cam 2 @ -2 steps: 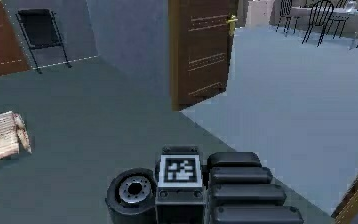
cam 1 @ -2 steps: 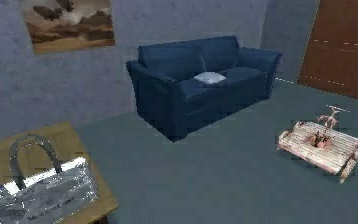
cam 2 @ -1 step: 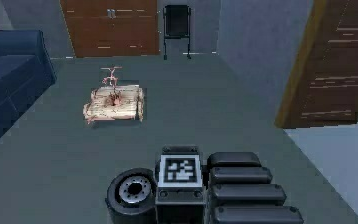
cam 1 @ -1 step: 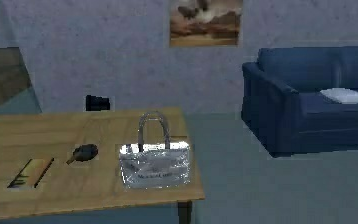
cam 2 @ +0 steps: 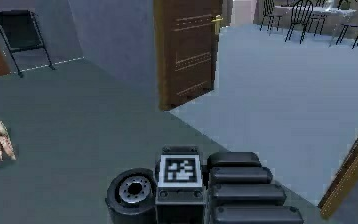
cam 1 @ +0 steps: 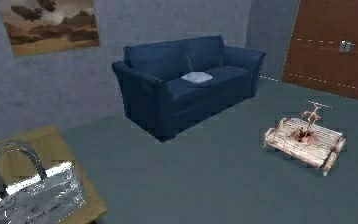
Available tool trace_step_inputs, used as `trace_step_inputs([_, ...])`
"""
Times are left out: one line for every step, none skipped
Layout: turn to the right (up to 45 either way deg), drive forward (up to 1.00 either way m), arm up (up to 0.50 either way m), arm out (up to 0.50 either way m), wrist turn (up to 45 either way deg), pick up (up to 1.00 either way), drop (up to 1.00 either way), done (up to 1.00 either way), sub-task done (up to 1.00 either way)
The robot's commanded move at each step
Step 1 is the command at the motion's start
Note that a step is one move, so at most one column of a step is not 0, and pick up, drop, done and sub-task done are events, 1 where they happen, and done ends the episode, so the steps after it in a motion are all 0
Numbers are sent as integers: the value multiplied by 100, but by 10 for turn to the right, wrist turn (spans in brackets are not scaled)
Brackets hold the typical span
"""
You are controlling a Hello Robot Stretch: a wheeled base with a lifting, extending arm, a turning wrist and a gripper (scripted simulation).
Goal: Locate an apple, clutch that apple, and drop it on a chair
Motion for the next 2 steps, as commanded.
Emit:
trace_step_inputs([-360,0,0,0,0,0,0,0,0])
trace_step_inputs([-330,0,0,0,0,0,0,0,0])
